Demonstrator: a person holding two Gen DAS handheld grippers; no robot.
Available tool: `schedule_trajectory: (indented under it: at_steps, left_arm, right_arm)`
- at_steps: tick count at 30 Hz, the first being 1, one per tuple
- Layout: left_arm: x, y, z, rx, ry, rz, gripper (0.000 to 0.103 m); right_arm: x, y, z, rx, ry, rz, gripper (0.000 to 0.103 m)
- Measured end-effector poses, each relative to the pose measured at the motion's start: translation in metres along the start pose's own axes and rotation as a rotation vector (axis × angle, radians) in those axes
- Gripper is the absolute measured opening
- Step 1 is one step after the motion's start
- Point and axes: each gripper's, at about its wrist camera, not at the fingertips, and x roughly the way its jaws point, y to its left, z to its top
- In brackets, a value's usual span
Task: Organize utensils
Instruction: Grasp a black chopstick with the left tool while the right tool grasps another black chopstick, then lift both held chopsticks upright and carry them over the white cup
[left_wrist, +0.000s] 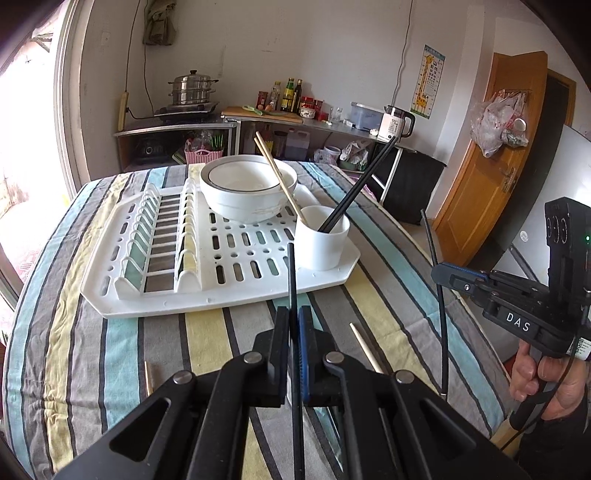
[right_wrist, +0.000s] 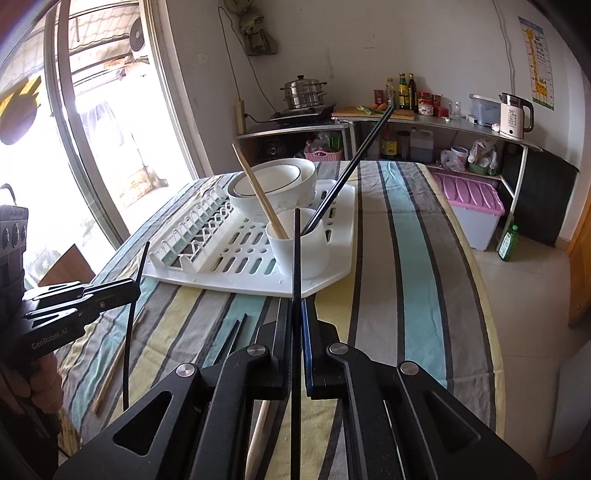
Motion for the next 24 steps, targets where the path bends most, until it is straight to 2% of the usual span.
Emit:
schedule_trajectory:
  at_steps: [12, 24]
  left_arm:
    - [-0.035, -0.007, 0.010, 0.017, -0.091, -0.021, 0.005]
    - [-0.049, -0.004, 0.012, 0.013, -0.123, -0.029, 0.005]
  right_arm:
    - [-0.033, 0.003, 0.007, -0.001, -0.099, 0.022, 0.005]
    - [-0.050, 0.005, 0.009, -0.003, -0.148, 0.030, 0.005]
